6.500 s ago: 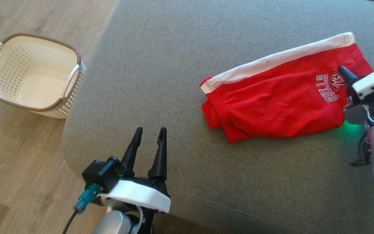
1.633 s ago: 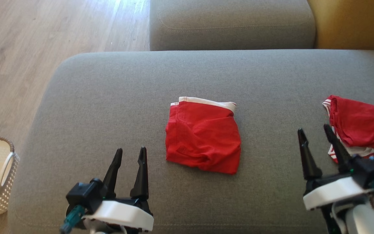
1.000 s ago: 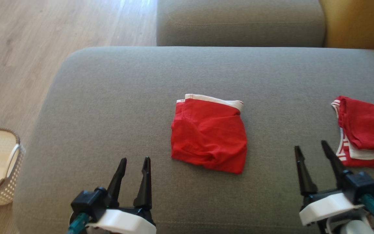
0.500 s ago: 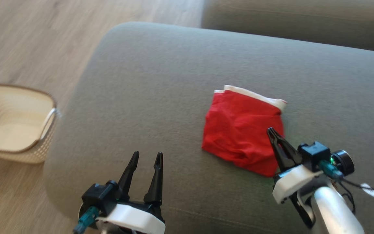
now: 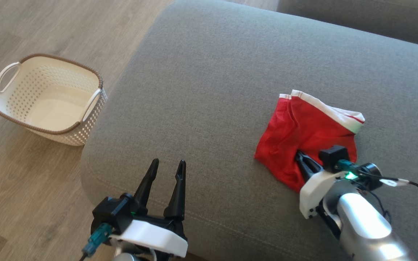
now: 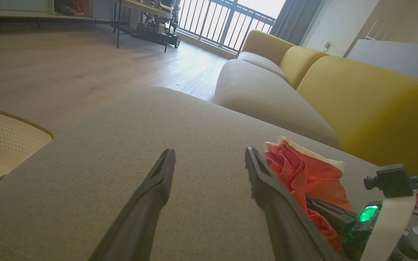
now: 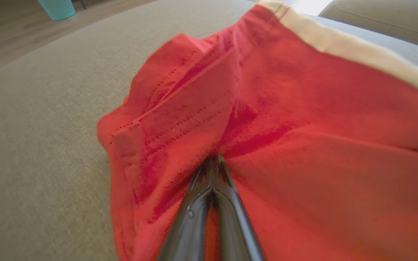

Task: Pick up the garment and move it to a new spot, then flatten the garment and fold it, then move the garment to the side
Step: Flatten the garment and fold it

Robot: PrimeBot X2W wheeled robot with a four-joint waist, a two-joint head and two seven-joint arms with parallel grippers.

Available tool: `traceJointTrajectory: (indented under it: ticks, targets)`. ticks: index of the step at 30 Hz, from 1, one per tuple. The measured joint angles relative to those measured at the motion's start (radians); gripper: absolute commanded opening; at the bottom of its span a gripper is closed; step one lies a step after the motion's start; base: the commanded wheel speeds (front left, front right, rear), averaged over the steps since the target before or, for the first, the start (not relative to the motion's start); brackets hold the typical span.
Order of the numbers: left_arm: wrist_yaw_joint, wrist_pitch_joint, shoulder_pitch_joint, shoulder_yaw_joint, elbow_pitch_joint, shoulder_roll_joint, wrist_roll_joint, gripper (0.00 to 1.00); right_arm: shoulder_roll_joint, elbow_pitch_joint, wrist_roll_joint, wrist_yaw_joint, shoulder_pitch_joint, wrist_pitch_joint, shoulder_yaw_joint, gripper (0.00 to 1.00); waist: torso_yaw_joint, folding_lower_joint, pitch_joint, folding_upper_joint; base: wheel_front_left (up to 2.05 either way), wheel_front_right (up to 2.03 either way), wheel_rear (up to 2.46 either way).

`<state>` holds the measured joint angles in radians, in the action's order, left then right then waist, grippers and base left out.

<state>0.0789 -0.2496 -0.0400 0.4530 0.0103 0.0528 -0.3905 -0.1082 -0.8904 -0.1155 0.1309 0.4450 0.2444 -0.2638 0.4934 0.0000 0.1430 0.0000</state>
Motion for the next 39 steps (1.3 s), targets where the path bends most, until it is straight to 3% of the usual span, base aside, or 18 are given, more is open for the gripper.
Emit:
traceJointTrajectory:
  ticks: [5, 11, 16, 27, 32, 39]
  targets:
    - [0.002, 0.0, 0.001, 0.004, -0.001, 0.0, -0.009, 1.0, 0.003, -0.023, -0.066, 0.0, 0.035, 0.008, -0.105, 0.0, 0.008, 0.0, 0.003, 0.0, 0.0, 0.0, 0.0]
    - [0.009, 0.0, 0.001, 0.012, -0.001, 0.0, -0.01, 1.0, 0.001, 0.075, -0.103, 0.0, 0.037, 0.008, -0.092, 0.0, 0.006, 0.0, -0.005, 0.0, 0.0, 0.0, 0.0]
    - [0.009, 0.0, 0.001, 0.016, -0.001, 0.0, -0.01, 1.0, 0.0, 0.018, -0.096, 0.0, 0.037, 0.008, -0.12, 0.0, 0.007, 0.0, -0.004, 0.0, 0.0, 0.0, 0.0]
    - [0.009, 0.0, 0.0, 0.016, -0.001, 0.0, -0.02, 1.0, -0.055, 0.068, -0.049, 0.0, 0.039, 0.008, 0.157, 0.0, 0.005, 0.0, -0.015, 0.0, 0.0, 0.0, 0.0]
    - [0.009, 0.0, 0.0, 0.02, -0.001, 0.0, -0.02, 1.0, -0.043, 0.028, -0.024, 0.0, 0.022, 0.008, 0.19, 0.0, -0.001, 0.0, -0.007, 0.0, 0.0, 0.0, 0.0]
    - [0.007, 0.0, 0.008, 0.035, -0.006, 0.0, -0.026, 1.0, -0.057, -0.066, 0.003, 0.0, 0.131, 0.008, 0.245, 0.0, 0.007, 0.0, 0.041, 0.0, 0.0, 0.0, 0.0]
